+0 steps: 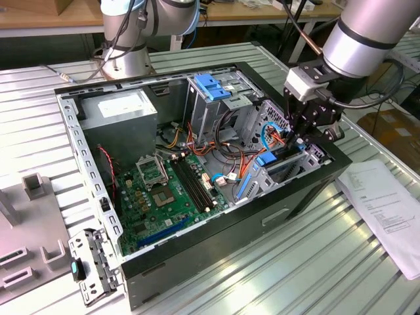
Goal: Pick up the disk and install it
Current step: 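Insert the first disk wire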
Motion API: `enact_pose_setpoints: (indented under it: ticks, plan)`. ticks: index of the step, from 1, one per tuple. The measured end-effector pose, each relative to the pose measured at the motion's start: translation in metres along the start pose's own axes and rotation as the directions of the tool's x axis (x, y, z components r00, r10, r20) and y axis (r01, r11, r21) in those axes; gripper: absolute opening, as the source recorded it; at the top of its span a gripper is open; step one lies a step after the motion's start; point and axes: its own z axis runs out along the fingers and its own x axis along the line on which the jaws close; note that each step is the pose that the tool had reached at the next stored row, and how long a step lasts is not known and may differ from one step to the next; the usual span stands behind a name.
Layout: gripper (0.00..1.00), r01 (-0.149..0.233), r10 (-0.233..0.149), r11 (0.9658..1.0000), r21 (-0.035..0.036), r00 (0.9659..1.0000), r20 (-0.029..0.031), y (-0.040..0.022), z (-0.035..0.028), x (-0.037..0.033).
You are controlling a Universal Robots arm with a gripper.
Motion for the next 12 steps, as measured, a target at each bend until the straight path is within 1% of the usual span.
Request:
enact_pose_setpoints:
  ticks: [6, 7, 9, 10, 12]
  plan:
    - [0.17, -0.005, 0.005, 1.0, 0.0002, 1.0, 0.0008, -0.0002, -0.0029, -0.0001]
    - [0.17, -0.005, 0.005, 1.0, 0.0001, 1.0, 0.0037, -0.0001, -0.003, 0.0]
    - [0.17, -0.006, 0.006, 1.0, -0.0003, 0.9999, 0.0118, -0.0007, -0.0029, 0.0002]
    - [0.17, -0.006, 0.006, 1.0, -0.0004, 0.9999, 0.0133, -0.0007, -0.003, 0.0002]
    - [0.17, -0.006, 0.006, 1.0, -0.0004, 0.9999, 0.0139, -0.0006, -0.0027, 0.0008]
